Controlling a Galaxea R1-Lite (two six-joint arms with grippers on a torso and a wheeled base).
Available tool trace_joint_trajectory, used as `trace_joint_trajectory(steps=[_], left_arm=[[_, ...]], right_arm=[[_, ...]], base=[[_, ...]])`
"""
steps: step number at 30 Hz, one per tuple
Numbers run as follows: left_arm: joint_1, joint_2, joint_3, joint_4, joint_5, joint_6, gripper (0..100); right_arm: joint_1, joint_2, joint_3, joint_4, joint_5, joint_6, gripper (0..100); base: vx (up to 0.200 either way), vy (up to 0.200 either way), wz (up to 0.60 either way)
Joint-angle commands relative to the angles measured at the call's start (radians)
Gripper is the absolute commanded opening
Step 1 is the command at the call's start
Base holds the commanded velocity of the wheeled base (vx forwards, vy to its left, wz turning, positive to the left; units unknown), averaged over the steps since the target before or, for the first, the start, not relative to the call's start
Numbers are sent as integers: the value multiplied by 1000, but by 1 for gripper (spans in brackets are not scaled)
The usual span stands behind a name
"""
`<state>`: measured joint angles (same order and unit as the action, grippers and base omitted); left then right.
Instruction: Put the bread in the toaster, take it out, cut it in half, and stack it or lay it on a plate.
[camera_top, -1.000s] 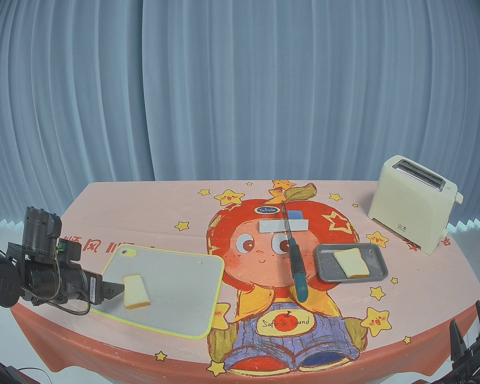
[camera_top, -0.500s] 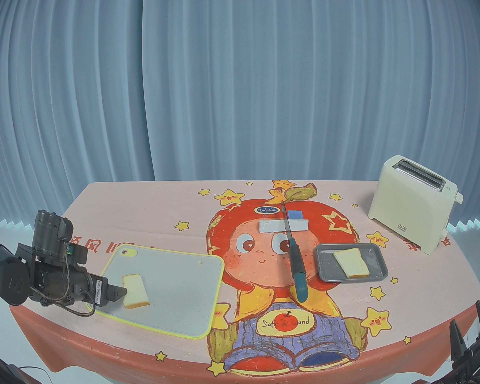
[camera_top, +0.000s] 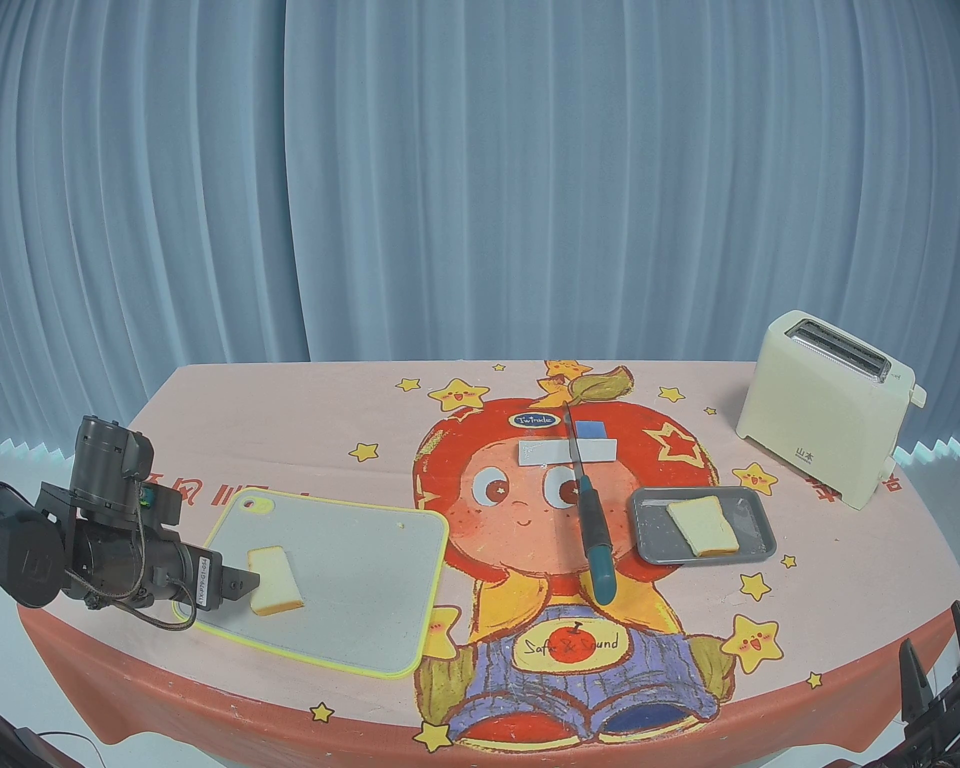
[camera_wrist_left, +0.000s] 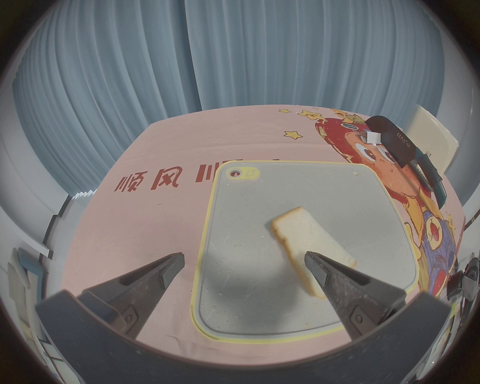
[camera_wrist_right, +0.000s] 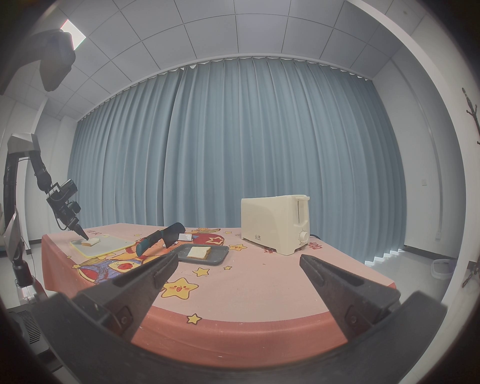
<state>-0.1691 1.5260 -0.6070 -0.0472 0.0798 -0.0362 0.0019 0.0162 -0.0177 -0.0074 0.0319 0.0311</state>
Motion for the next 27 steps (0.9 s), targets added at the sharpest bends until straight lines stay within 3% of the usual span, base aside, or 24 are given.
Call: trace_joint_trajectory(steps=[1, 25, 26, 27], left_arm=[[-7, -4, -5, 0, 0, -1, 100], [-21, 48, 9, -8, 17, -14, 100], [-21, 48, 9, -8, 17, -14, 0], [-20, 48, 9, -8, 17, -14, 0]], right_arm=[[0, -16, 18, 0, 0, 1, 100], [1, -16, 18, 0, 0, 0, 100], [0, -16, 18, 0, 0, 0, 100], [0, -16, 18, 0, 0, 1, 100]], base=[[0, 0, 0], [0, 0, 0], [0, 0, 0], [0, 0, 0]])
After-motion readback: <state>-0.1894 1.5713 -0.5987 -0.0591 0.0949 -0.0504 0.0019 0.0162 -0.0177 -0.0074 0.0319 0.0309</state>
